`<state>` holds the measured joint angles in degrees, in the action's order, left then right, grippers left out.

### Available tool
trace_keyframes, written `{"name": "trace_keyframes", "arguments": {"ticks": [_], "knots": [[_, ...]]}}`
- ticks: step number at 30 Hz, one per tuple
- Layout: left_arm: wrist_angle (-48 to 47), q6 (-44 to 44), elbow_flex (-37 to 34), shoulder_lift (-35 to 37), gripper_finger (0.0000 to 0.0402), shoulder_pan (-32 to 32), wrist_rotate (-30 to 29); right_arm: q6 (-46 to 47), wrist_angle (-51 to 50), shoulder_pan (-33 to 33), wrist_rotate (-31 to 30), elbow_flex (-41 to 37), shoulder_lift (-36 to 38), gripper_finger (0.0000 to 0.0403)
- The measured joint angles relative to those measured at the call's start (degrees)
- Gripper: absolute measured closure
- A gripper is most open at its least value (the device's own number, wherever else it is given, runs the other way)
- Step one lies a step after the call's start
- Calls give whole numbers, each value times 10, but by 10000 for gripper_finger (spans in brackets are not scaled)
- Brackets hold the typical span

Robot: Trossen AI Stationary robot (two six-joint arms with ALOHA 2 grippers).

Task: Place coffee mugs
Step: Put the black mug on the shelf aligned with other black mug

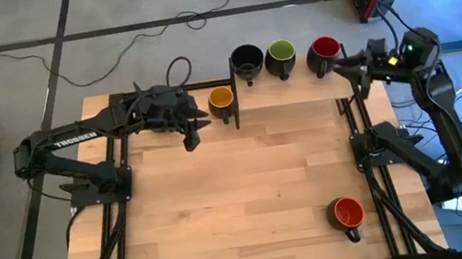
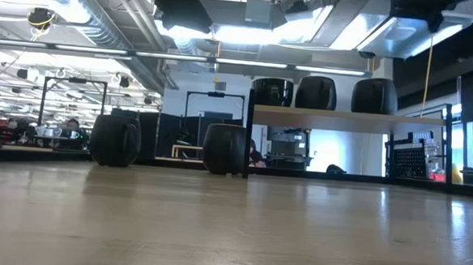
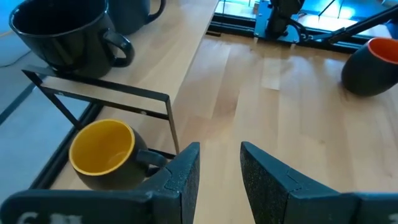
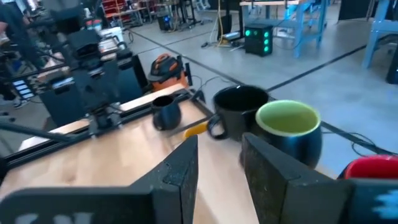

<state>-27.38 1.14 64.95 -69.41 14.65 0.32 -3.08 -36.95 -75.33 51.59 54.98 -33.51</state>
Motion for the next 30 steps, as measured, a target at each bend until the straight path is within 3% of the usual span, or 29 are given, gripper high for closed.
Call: {"name": "trace_keyframes", "arguments": {"ticks": [8,19,26,30], "knots": [[0,-4,0,0,292,7,-1,-16,84,24,-15,0,-97,292],[-1,-17,0,0,292,7,0,-4,199,341,-254,1,-206,292],[-21,17,0,0,292,8,-5,57,198,500,-351,15,-230,292],[-112,71,23,0,292,26,-11,99,183,578,-401,16,-230,292]]}}
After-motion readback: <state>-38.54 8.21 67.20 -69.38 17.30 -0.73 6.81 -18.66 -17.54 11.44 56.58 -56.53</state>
